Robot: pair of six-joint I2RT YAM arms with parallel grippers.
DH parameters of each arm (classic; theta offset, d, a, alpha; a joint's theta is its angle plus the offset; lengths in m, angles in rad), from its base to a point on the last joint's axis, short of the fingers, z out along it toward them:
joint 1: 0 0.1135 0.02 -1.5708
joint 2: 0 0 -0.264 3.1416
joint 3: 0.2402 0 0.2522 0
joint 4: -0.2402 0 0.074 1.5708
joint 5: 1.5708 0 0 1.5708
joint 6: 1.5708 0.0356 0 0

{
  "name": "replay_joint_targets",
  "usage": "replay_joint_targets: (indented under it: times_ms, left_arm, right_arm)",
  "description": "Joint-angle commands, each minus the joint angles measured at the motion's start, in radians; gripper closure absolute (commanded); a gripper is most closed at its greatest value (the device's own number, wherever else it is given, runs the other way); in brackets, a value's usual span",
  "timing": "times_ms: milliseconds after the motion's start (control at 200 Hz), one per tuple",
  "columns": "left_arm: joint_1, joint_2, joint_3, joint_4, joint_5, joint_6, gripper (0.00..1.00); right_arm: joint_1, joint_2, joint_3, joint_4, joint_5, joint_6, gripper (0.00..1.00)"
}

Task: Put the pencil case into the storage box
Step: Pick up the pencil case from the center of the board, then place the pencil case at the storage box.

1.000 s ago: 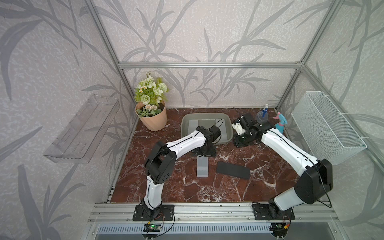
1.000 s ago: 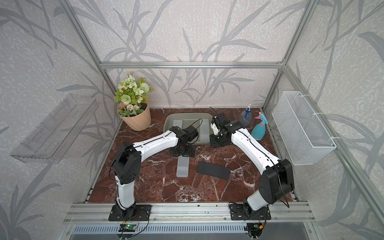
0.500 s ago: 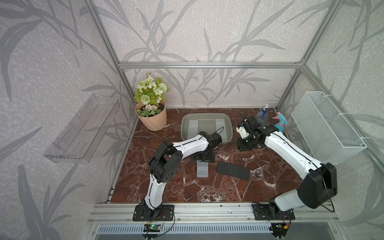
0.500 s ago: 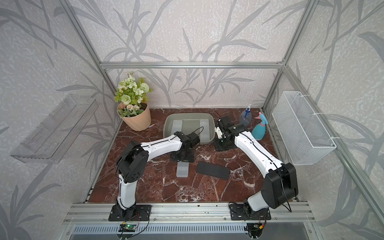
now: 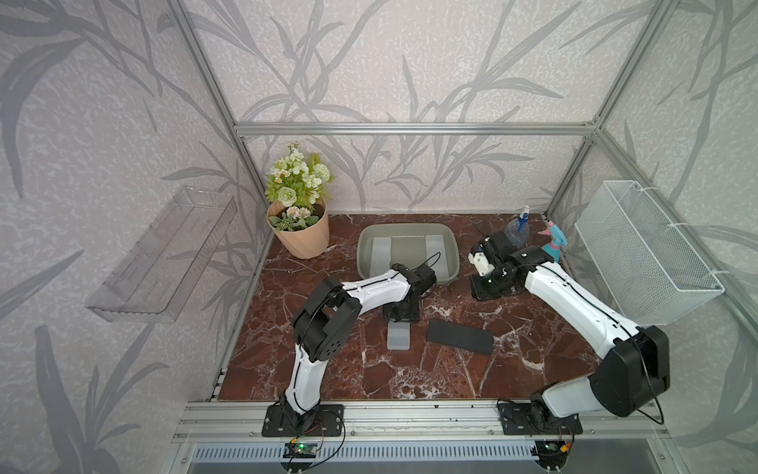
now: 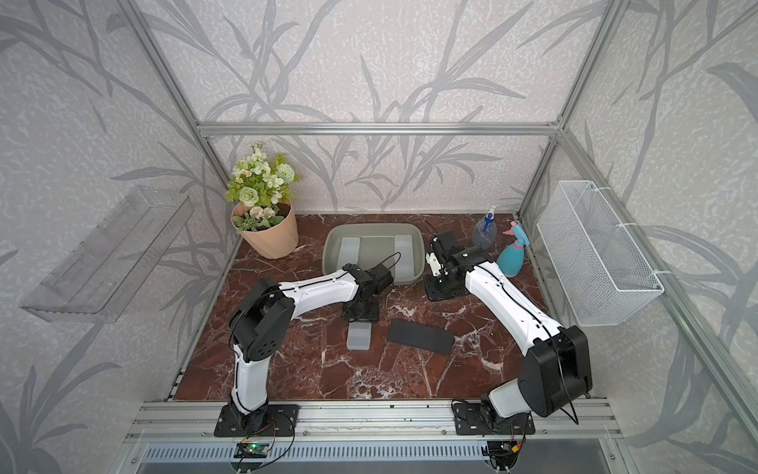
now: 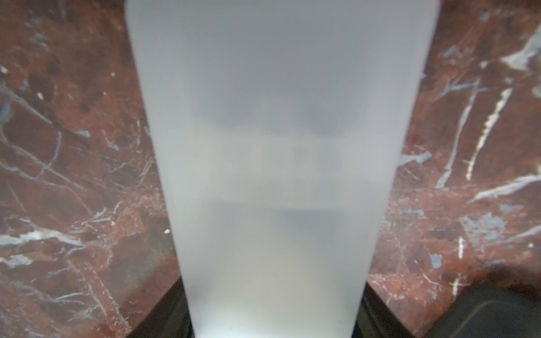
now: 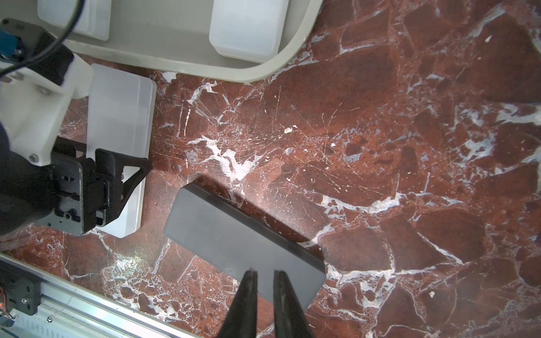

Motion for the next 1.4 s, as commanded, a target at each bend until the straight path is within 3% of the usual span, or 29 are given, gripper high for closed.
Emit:
replay_joint_targets:
  times_ms: [0, 225, 410, 555, 690, 785, 1015, 1394]
  left_arm:
    - [0.007, -0.011, -0.014, -0.014, 0.003, 0.015, 0.41]
    - [-0.003, -0.154, 0.108, -0.224, -0.018, 0.061, 0.41]
    - [0.0, -0.191, 0.347, -0.408, -0.092, 0.104, 0.38]
    - [0.044, 0.008, 0.717, -0.489, -0.131, 0.198, 0.36]
    - [0.135, 0.29, 1.122, -0.491, -0.041, 0.264, 0.37]
    - [0.206, 0.436, 1.268, -0.483, 0.042, 0.249, 0.39]
    - [0.291, 0.428, 1.152, -0.277, 0.048, 0.234, 0.39]
    - [0.307, 0.521, 1.164, -0.214, 0.129, 0.265, 0.38]
  right_arm:
    - [-0.005, -0.024, -0.004, -0.018, 0.012, -0.011, 0.84]
    - [-0.011, -0.019, 0.001, -0.013, 0.015, -0.013, 0.84]
    - [-0.019, -0.006, 0.005, 0.005, 0.013, -0.011, 0.84]
    - [-0.02, 0.009, 0.017, 0.017, -0.002, -0.008, 0.84]
    - [-0.022, 0.024, 0.028, 0.028, -0.02, -0.006, 0.84]
    - [-0.02, 0.025, 0.035, 0.026, -0.025, -0.007, 0.84]
    - [-0.021, 0.028, 0.035, 0.03, -0.034, 0.0, 0.84]
    - [-0.02, 0.06, 0.043, 0.033, -0.048, 0.009, 0.84]
